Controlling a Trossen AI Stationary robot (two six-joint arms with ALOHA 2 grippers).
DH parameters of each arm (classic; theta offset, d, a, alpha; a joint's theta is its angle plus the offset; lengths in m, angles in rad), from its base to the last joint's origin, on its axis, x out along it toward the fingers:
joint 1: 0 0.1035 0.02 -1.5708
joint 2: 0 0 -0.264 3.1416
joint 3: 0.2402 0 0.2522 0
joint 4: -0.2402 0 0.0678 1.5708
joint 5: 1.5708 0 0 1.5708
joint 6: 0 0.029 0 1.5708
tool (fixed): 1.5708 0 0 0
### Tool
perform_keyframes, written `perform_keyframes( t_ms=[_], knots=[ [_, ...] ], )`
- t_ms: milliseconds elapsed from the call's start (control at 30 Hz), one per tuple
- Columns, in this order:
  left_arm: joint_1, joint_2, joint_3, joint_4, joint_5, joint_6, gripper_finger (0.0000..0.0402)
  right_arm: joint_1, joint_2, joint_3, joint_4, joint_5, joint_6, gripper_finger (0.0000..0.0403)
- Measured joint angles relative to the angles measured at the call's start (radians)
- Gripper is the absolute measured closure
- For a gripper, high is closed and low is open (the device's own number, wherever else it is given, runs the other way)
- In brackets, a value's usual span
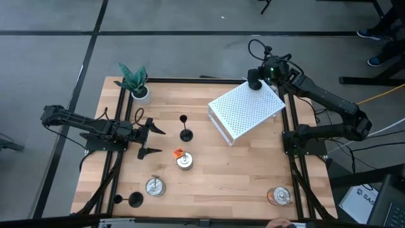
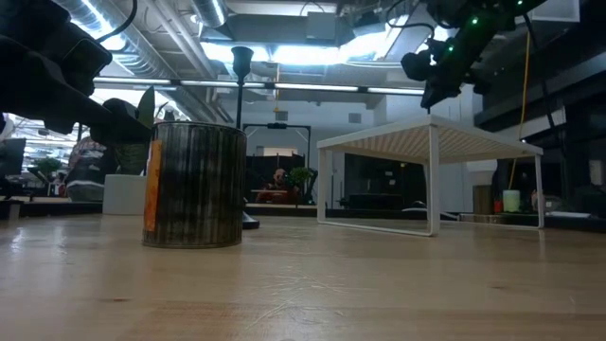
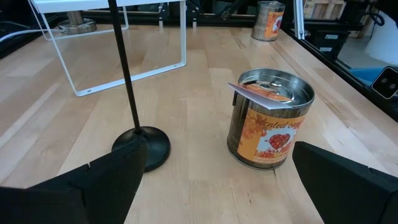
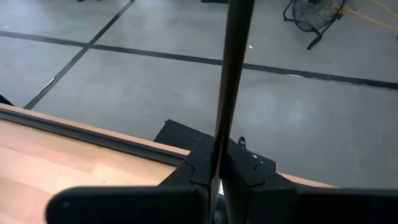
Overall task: Pick & Place candle stick holders
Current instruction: Put the bottom right black candle holder on the shelf
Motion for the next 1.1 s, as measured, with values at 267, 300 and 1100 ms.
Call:
perform_keyframes(
  t_ms=[267, 300, 1100],
  knots=[
    [0.000, 0.000, 0.000, 0.000, 0.000, 0.000, 0.0001, 0.000, 0.000, 0.000, 0.007, 0.018, -0.004, 0.0388],
    [0.000, 0.000, 0.000, 0.000, 0.000, 0.000, 0.0001, 0.000, 0.000, 0.000, 0.008, 0.022, -0.004, 0.0388],
    [0.000, 0.000, 0.000, 0.000, 0.000, 0.000, 0.0002, 0.000, 0.000, 0.000, -0.001, 0.030, -0.031, 0.0353]
  ],
)
